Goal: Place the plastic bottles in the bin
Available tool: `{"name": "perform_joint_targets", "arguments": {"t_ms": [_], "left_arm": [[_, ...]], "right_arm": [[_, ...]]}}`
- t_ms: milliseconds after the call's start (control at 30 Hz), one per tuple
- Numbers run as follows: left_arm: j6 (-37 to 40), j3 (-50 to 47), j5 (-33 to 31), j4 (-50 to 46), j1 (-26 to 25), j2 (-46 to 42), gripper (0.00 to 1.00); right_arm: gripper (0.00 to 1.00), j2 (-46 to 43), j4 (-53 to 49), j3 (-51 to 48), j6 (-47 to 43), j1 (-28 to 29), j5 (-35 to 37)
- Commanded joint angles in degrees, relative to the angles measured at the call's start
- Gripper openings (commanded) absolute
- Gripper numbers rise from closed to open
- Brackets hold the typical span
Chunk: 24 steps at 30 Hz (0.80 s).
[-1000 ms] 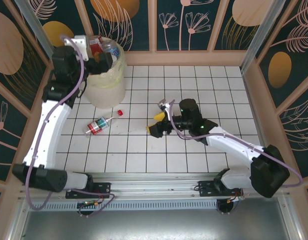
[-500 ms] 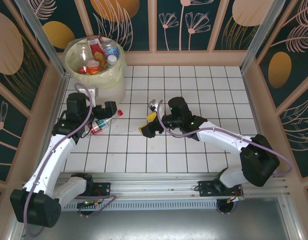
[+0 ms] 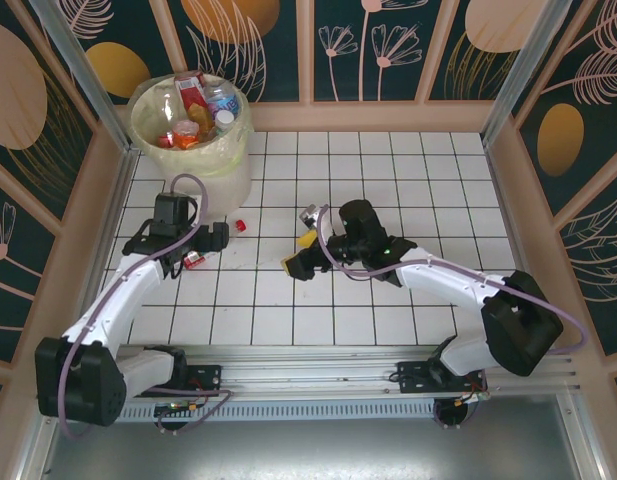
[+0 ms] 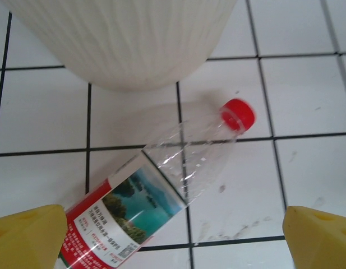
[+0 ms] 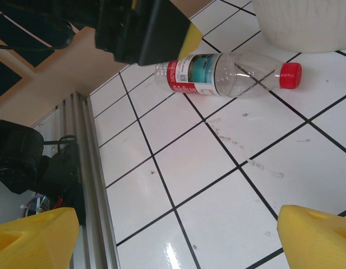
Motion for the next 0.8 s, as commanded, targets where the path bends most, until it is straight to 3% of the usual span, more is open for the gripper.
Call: {"name": "perform_joint_targets", "arguments": {"t_ms": [0, 300, 533, 767], "left_arm": [[3.49, 0.75, -2.96, -2.36, 0.02, 2.75, 0.99], [6.46, 3.16, -6.3, -4.4, -0.72, 11.18, 0.99], [7.93, 4.82, -13.53, -4.93, -1.82, 17.88, 0.99], [8.55, 6.19, -13.7, -4.02, -2.35, 22.86, 0.99]], "right_arm": [[0.92, -2.22, 2.8, -1.11, 0.59, -0.27, 0.27], [0.92, -3.99, 4.41, -3.54, 0.95, -1.14, 0.18], [0.93, -5.91, 4.75, -5.2, 0.86, -2.24, 0.12], [0.93, -7.29, 4.75, -6.55, 0.78, -3.41, -0.34]]}}
